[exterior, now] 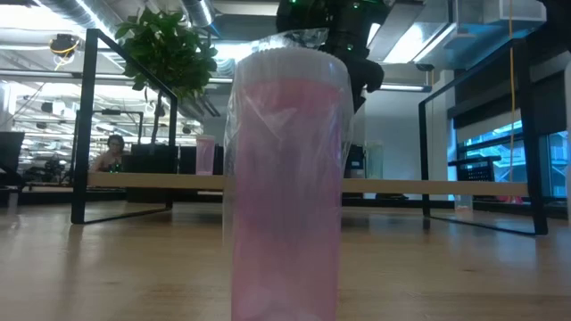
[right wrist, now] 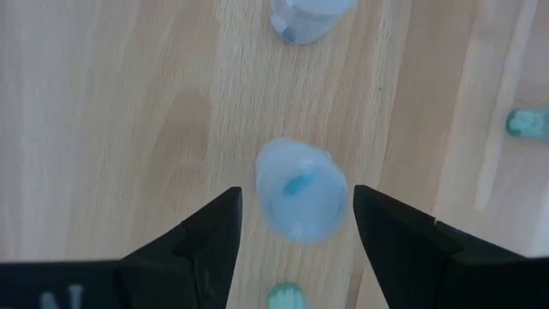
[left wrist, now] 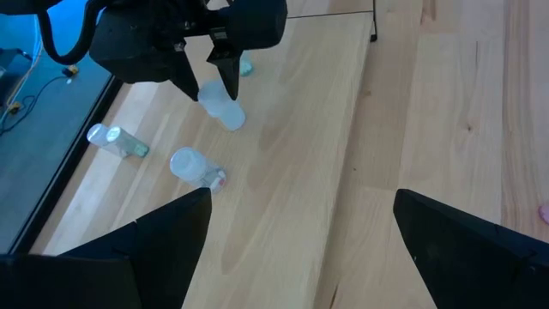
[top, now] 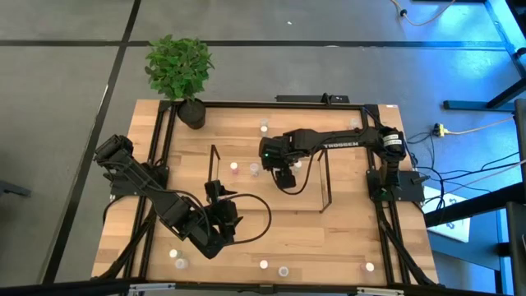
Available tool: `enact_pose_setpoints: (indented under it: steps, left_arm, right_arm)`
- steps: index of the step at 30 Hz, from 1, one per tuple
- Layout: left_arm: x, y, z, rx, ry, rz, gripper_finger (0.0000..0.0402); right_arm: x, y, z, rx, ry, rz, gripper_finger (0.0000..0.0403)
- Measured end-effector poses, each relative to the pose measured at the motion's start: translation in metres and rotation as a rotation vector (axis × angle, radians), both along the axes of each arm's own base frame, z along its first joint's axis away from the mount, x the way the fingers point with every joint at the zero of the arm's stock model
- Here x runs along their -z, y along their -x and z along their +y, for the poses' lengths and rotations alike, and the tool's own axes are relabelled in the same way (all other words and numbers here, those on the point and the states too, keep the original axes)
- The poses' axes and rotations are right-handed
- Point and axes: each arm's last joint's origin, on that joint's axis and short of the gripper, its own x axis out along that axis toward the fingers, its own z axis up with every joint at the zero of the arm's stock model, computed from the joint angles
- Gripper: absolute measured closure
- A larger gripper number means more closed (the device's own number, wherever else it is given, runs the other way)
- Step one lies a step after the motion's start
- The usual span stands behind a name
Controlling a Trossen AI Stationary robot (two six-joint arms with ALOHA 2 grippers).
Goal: Pick and place medicine bottles onto shelf by color
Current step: Put the bottom left white pill bottle on the shelf aligned with the other white pill bottles
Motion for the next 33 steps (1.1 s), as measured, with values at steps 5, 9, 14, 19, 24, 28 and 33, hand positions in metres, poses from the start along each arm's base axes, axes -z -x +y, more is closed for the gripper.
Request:
enact_pose_setpoints:
  steps: [5,9,14,19,24,28,33]
  left_arm:
    - [0.0,0.0,0.0,0.0,0.0,0.0,0.0041]
    - [0.0,0.0,0.0,0.0,0.0,0.0,0.0041]
    - [0.0,0.0,0.0,0.0,0.0,0.0,0.0041]
    - [0.0,0.0,0.0,0.0,-0.001,0.001,0.0041]
    - [0.0,0.0,0.0,0.0,-0.003,0.004,0.0041]
    - [0.0,0.0,0.0,0.002,0.001,0.007,0.0041]
    - [0.001,0.001,-0.001,0.011,0.017,0.018,0.0041]
  right_arm:
    - [-0.009,-0.001,0.002,0.003,-0.003,-0.005,0.0178]
    - [-0.022,-0.006,0.006,0.002,-0.003,-0.052,0.0178]
    - [-0.038,-0.008,0.007,0.003,-0.003,-0.074,0.0178]
    - [-0.055,-0.006,0.006,0.011,-0.005,-0.068,0.0178]
    - [-0.069,-0.004,0.01,0.0,-0.004,-0.081,0.0178]
    - [-0.084,0.007,0.015,-0.012,-0.003,-0.109,0.0178]
    - [-0.113,0.035,0.02,0.004,-0.013,-0.157,0.0178]
